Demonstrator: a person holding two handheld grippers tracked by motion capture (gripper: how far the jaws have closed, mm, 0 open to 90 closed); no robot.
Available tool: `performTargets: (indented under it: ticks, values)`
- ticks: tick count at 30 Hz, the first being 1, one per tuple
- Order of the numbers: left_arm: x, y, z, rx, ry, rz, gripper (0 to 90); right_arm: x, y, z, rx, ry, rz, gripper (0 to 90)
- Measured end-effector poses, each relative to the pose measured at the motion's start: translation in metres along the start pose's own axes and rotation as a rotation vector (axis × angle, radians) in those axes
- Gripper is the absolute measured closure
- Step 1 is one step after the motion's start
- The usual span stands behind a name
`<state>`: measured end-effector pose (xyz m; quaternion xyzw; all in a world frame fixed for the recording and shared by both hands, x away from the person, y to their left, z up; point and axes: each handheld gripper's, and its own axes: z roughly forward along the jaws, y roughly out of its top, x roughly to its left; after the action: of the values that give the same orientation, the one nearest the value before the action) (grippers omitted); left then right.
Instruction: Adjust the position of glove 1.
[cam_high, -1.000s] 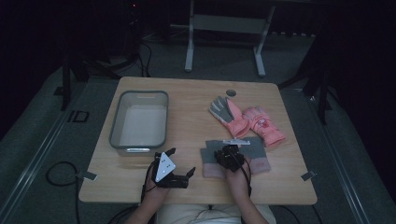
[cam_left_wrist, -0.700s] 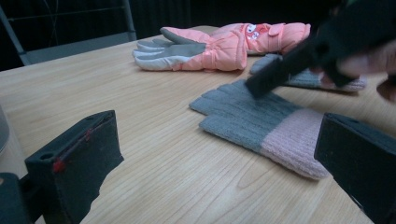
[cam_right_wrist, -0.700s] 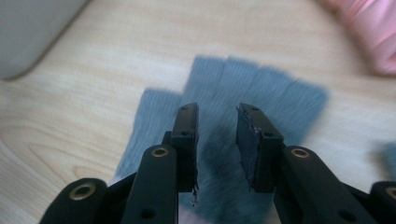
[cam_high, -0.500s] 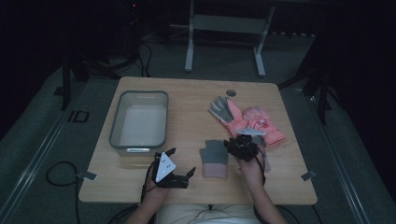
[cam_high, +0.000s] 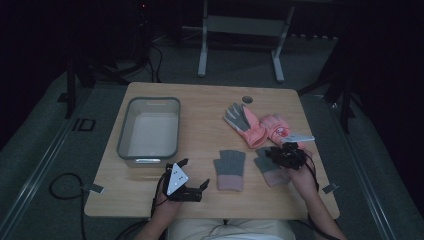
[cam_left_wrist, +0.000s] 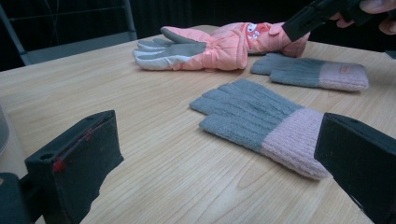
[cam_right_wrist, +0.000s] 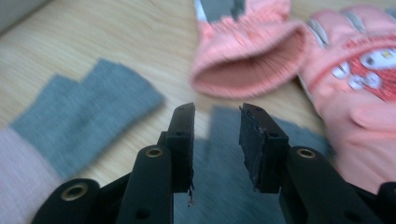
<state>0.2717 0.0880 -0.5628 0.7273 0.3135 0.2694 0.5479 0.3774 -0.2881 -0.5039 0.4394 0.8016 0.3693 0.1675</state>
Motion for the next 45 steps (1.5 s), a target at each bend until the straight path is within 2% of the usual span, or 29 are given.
performTargets:
  ticks: [4, 8, 16, 19, 22, 25, 28, 30, 31, 33, 37, 39, 40, 45]
  values:
    - [0.0, 0.0, 0.0, 0.001, -0.001, 0.001, 0.0, -0.018, -0.008, -0.004, 0.048, 0.005, -0.042, 63.9]
    - [0.0, 0.0, 0.0, 0.002, 0.002, 0.001, 0.0, -0.027, -0.015, -0.003, 0.076, 0.037, -0.066, 62.0]
    - [-0.001, 0.0, 0.0, 0.003, 0.004, 0.004, 0.0, -0.031, -0.032, 0.013, 0.117, 0.042, -0.064, 58.6]
    - [-0.001, 0.0, 0.0, 0.002, 0.005, 0.006, 0.0, -0.031, -0.036, 0.015, 0.104, 0.041, -0.055, 59.8]
    - [-0.001, 0.0, 0.0, 0.003, 0.005, 0.009, 0.0, -0.028, -0.038, 0.016, 0.096, 0.015, -0.079, 67.6]
    - [-0.001, 0.0, 0.0, 0.004, 0.004, 0.007, 0.0, -0.025, -0.038, 0.016, 0.092, 0.001, -0.078, 77.9]
    - [-0.001, 0.0, 0.0, 0.004, 0.005, 0.008, 0.0, -0.022, -0.038, 0.017, 0.087, -0.028, -0.069, 82.7]
    - [-0.001, 0.0, 0.0, 0.003, 0.006, 0.007, 0.0, -0.02, -0.039, 0.017, 0.086, -0.036, -0.071, 83.7]
    - [-0.001, 0.0, 0.0, 0.003, 0.006, 0.006, 0.0, -0.016, -0.037, 0.016, 0.091, -0.067, -0.067, 85.2]
    - [-0.001, 0.0, 0.0, 0.002, 0.009, 0.005, 0.0, -0.011, -0.034, 0.012, 0.091, -0.082, -0.061, 85.7]
    - [-0.001, 0.0, 0.0, 0.002, 0.009, 0.007, 0.0, -0.001, -0.028, -0.001, 0.052, -0.079, -0.051, 85.7]
    - [-0.001, 0.0, 0.0, 0.002, 0.009, 0.007, 0.0, 0.008, -0.023, -0.012, 0.02, -0.104, -0.058, 85.7]
    - [-0.001, 0.0, 0.0, 0.002, 0.01, 0.007, 0.0, 0.011, -0.021, -0.017, 0.008, -0.115, -0.053, 85.7]
    - [-0.001, 0.0, 0.0, 0.003, 0.013, 0.013, 0.0, 0.023, -0.014, -0.042, -0.052, -0.115, 0.042, 85.7]
